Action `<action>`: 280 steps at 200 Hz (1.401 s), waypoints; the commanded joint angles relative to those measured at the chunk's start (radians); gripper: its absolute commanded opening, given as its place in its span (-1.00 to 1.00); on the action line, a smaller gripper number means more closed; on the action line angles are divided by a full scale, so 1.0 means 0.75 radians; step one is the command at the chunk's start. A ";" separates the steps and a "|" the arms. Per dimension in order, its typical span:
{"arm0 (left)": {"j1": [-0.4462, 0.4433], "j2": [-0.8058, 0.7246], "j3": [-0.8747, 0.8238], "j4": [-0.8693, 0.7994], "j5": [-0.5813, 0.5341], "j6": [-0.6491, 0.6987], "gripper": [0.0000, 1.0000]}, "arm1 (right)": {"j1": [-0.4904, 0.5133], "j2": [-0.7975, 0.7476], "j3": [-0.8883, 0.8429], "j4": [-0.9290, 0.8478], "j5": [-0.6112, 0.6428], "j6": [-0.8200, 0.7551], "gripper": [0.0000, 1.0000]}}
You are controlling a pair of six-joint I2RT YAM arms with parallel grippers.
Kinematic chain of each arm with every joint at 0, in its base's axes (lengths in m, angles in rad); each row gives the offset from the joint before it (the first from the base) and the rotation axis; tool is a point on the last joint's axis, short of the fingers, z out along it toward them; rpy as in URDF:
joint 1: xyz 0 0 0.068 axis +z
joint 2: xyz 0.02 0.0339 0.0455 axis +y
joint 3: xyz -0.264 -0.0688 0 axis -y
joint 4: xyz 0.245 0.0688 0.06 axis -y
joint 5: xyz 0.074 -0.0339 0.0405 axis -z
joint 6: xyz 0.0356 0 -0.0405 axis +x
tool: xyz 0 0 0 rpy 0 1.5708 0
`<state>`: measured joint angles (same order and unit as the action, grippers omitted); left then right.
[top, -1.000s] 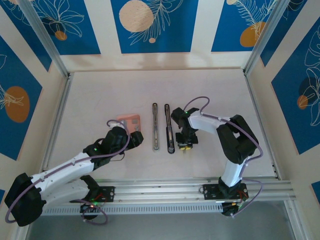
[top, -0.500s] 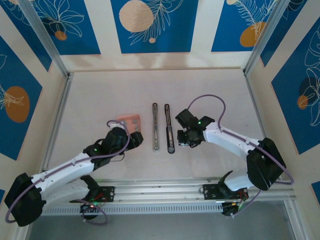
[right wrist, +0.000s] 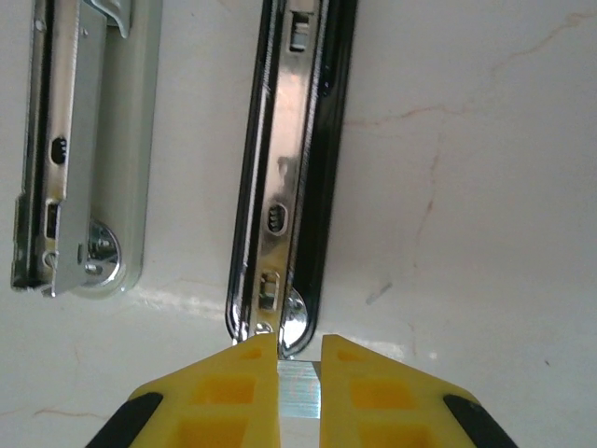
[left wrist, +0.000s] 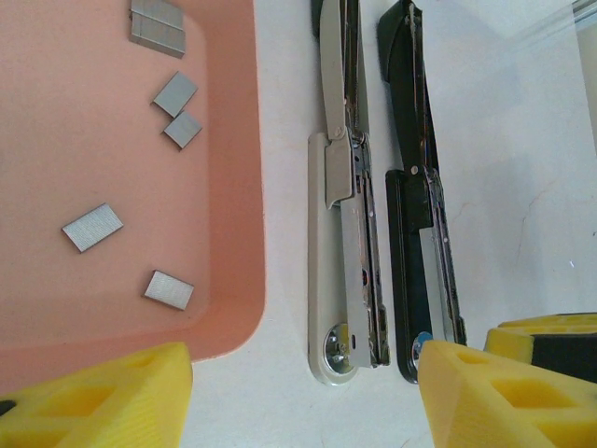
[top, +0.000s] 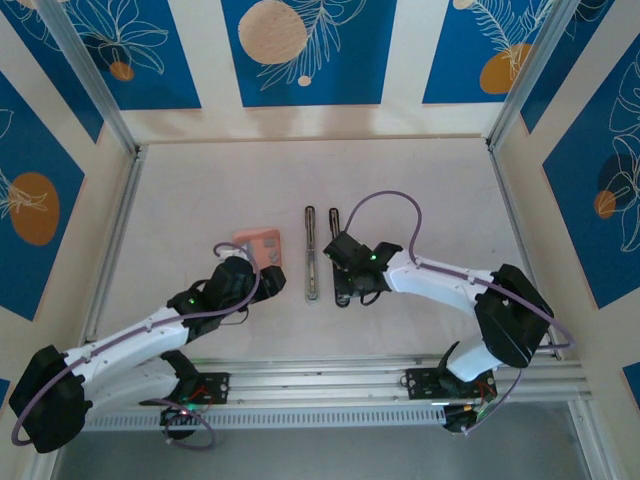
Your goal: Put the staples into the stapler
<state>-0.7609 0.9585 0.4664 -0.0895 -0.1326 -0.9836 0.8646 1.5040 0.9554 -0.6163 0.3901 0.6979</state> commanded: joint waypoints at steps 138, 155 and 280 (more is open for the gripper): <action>0.018 -0.006 -0.006 0.029 -0.015 0.041 0.31 | 0.030 0.077 0.040 0.053 0.034 0.020 -0.74; 0.018 -0.006 -0.006 0.029 -0.013 0.041 0.31 | 0.033 0.075 0.030 0.051 0.035 0.028 -0.75; 0.018 0.004 -0.005 0.035 -0.010 0.037 0.31 | 0.041 0.065 -0.020 0.020 0.069 0.106 -0.76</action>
<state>-0.7593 0.9588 0.4664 -0.0856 -0.1326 -0.9661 0.8848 1.5570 0.9581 -0.5758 0.4137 0.7414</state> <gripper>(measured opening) 0.655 0.124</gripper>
